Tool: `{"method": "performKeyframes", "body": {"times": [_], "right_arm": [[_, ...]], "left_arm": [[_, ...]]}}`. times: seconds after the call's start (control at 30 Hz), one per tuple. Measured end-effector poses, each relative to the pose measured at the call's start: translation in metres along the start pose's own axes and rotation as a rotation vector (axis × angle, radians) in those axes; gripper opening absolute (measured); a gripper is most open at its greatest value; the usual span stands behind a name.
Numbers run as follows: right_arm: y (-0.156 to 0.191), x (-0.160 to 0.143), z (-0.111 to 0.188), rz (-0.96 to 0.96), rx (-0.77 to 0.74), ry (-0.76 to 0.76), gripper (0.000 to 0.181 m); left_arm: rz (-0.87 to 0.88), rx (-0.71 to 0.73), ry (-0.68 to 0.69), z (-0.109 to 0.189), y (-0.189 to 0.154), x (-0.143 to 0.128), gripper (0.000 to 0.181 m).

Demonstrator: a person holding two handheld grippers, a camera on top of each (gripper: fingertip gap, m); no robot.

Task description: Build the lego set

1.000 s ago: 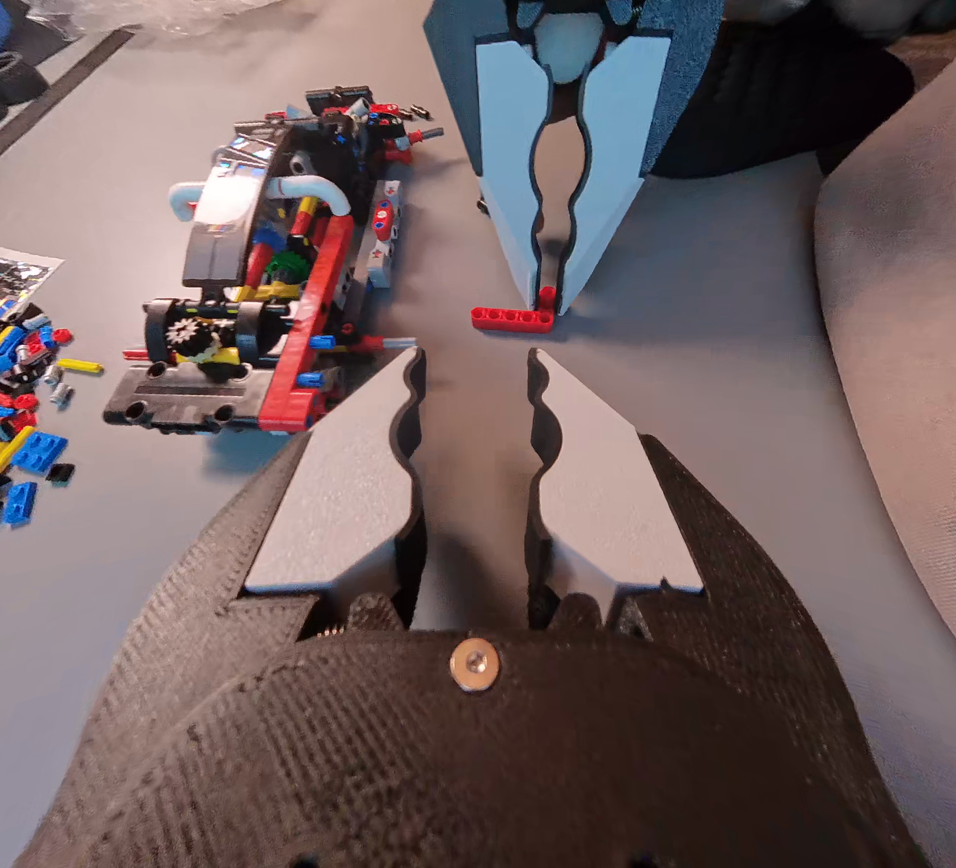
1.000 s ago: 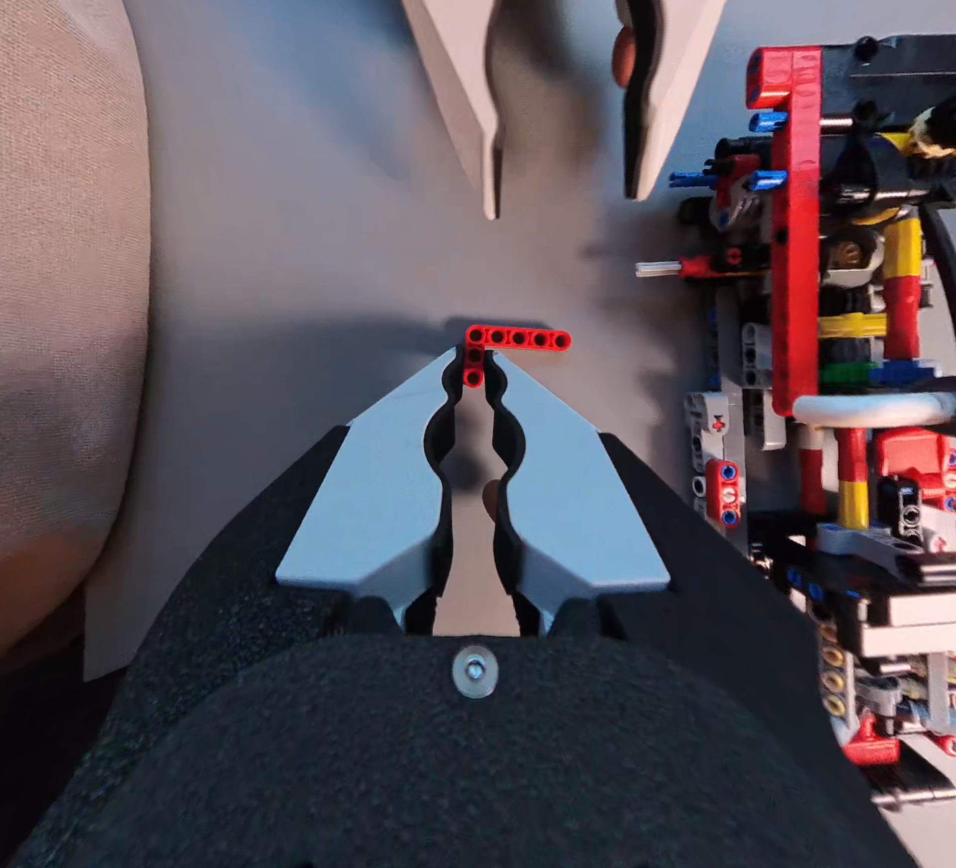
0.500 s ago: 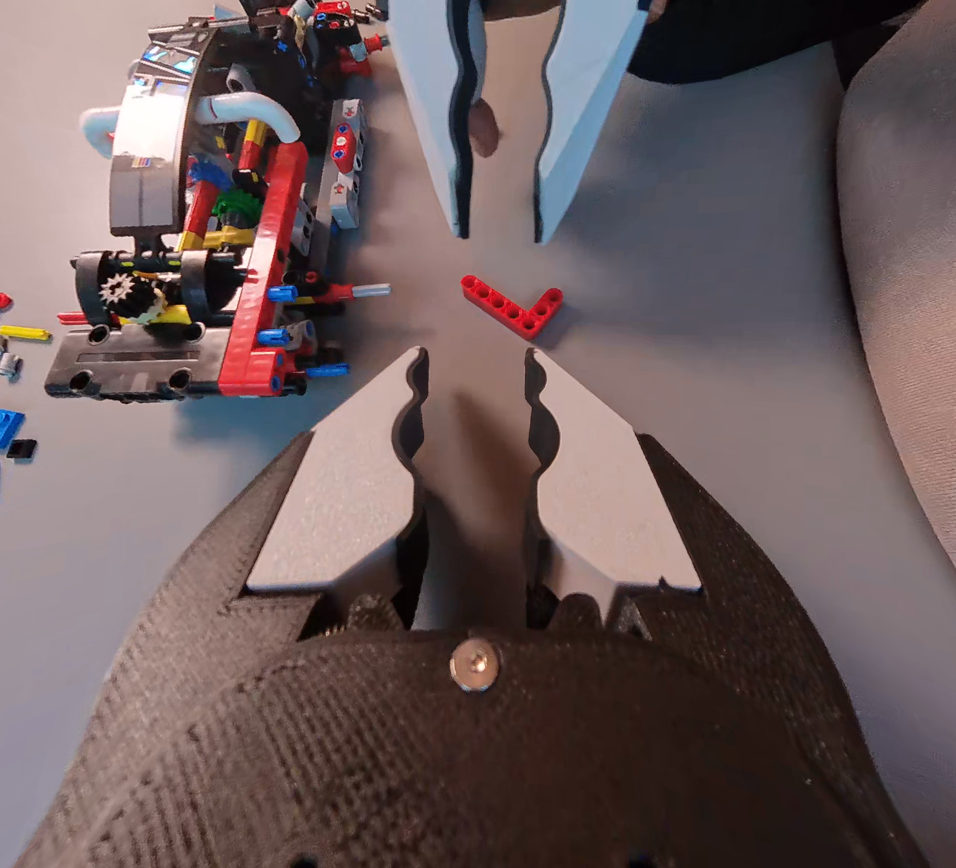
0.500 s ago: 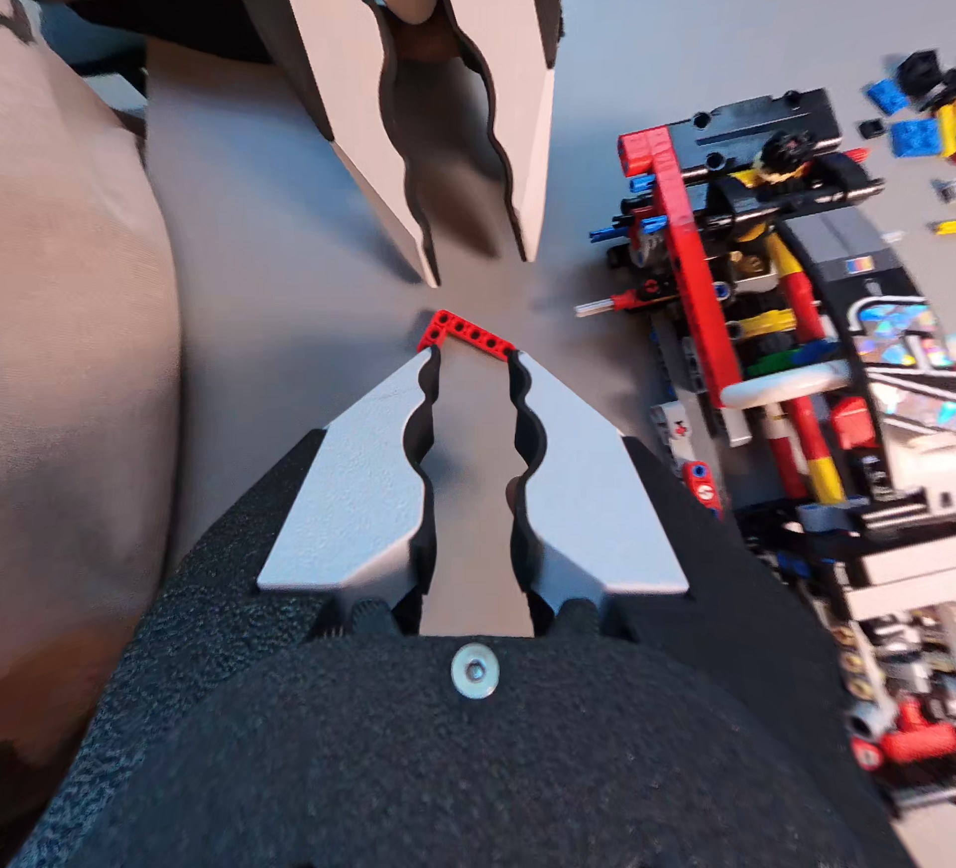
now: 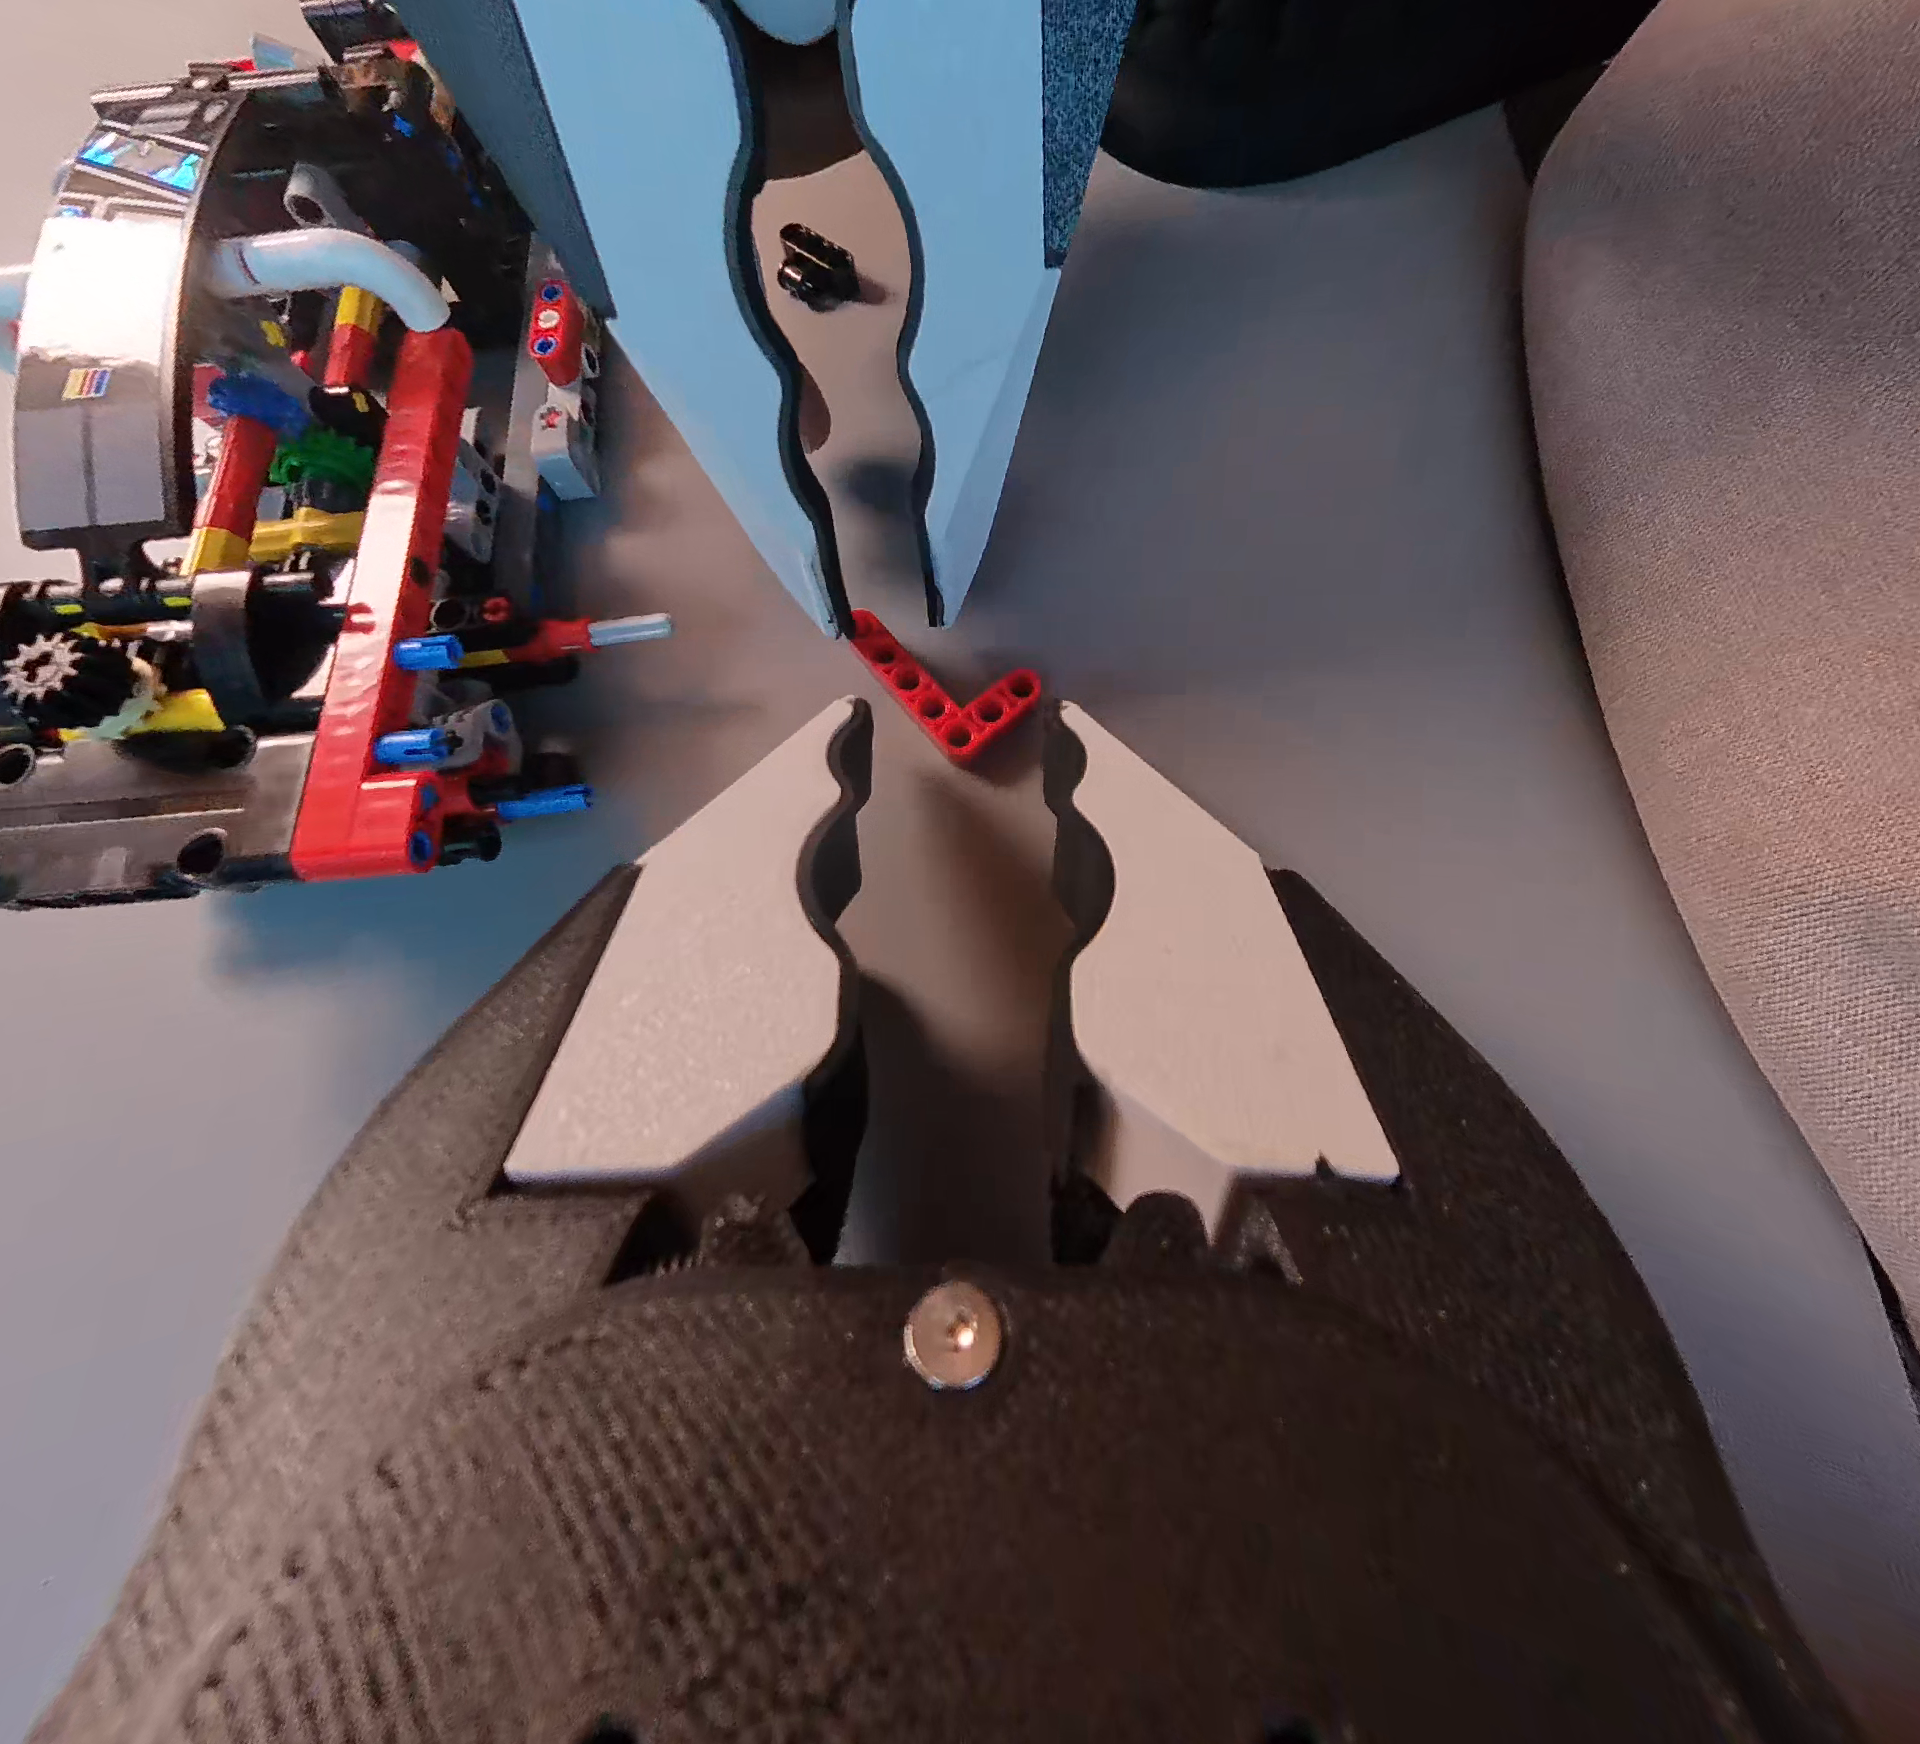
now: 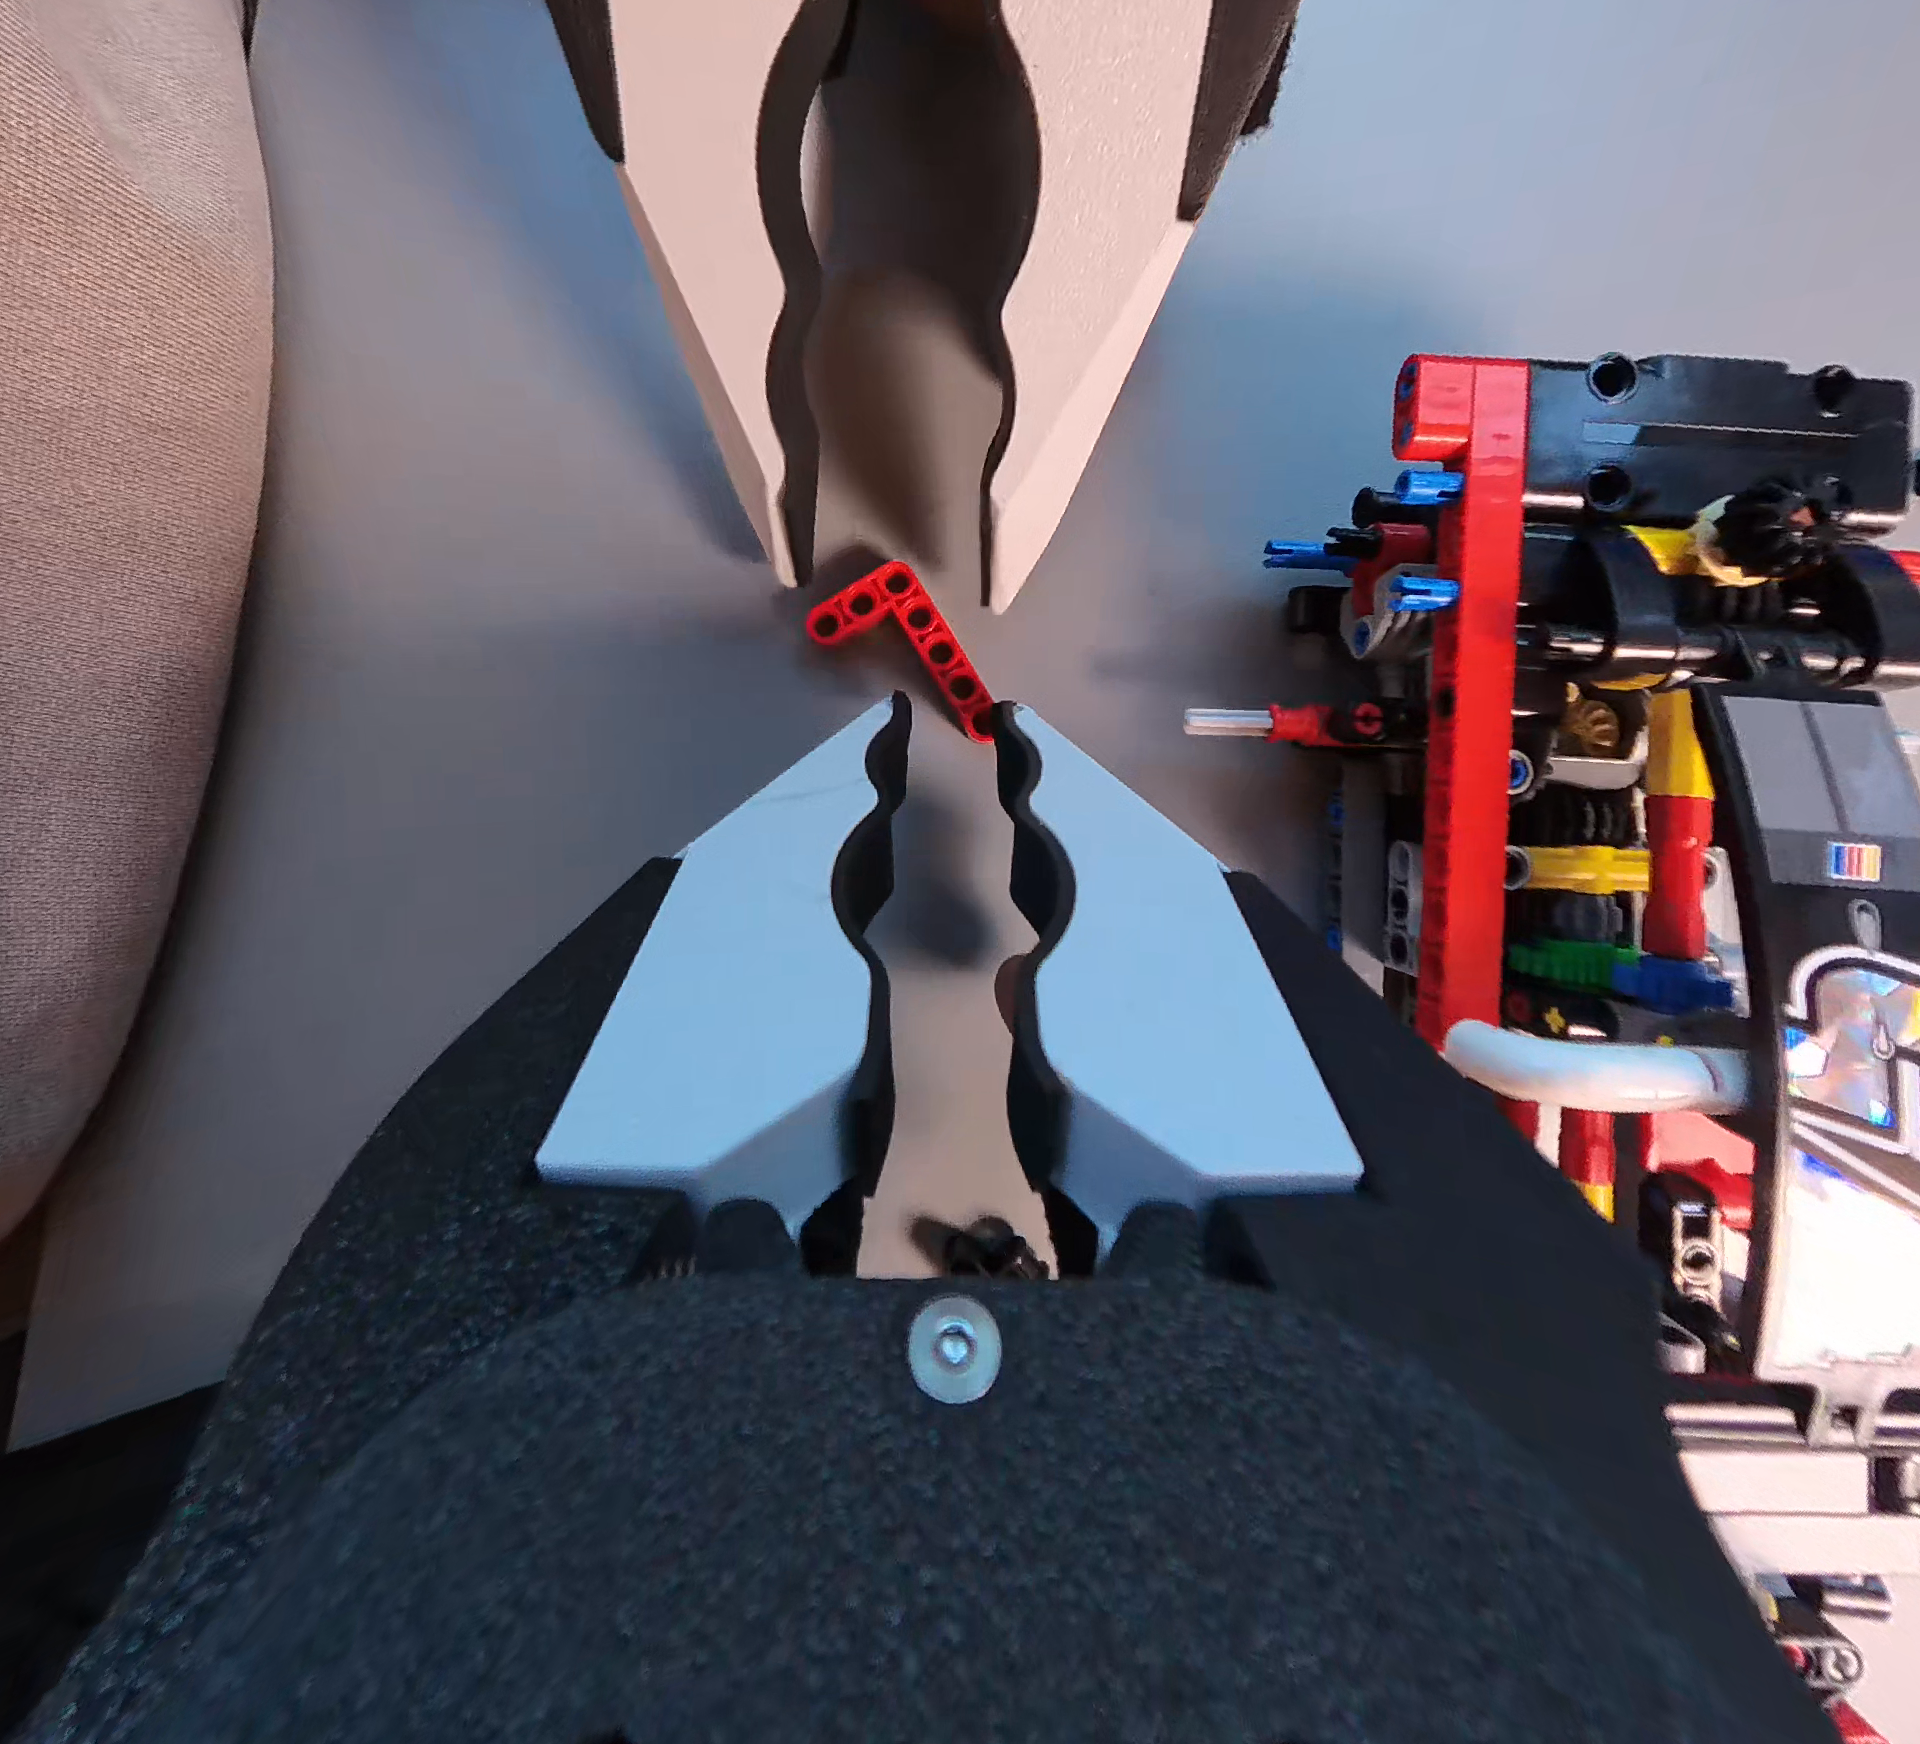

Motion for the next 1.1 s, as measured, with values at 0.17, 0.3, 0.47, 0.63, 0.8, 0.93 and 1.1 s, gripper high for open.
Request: {"method": "performKeyframes", "body": {"times": [0.17,0.3,0.47,0.63,0.8,0.93,1.1], "right_arm": [[-0.003,0.005,0.000,0.043,-0.046,-0.021,0.017],[-0.005,0.001,-0.008,0.056,-0.022,0.020,0.016],[0.002,0.002,-0.003,-0.166,0.139,-0.071,0.004],[0.010,0.018,0.028,-0.539,0.452,-0.410,0.004],[0.025,0.026,0.040,-0.664,0.639,-0.564,0.004],[0.020,0.021,0.038,-0.695,0.561,-0.595,0.006],[0.016,0.015,0.040,-0.390,0.126,-0.529,0.021]], "left_arm": [[-0.016,-0.001,0.022,0.000,-0.002,-0.003,0.030],[-0.015,0.011,0.013,0.002,0.000,-0.003,0.030],[-0.057,0.000,-0.051,0.009,-0.003,0.004,0.030],[-0.110,0.014,-0.234,0.026,-0.008,0.030,0.025],[-0.072,-0.043,-0.372,0.039,-0.014,0.048,0.010],[0.222,-0.194,-0.353,0.036,-0.006,0.043,0.007],[0.572,-0.341,-0.271,0.022,0.004,0.027,0.006]]}}
Point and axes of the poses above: each gripper's, where its closed fingertips meet, z back along the fingers, x out of its top, y = z × x across the jaws, the point moved 4 cm from there along z, back along the fingers
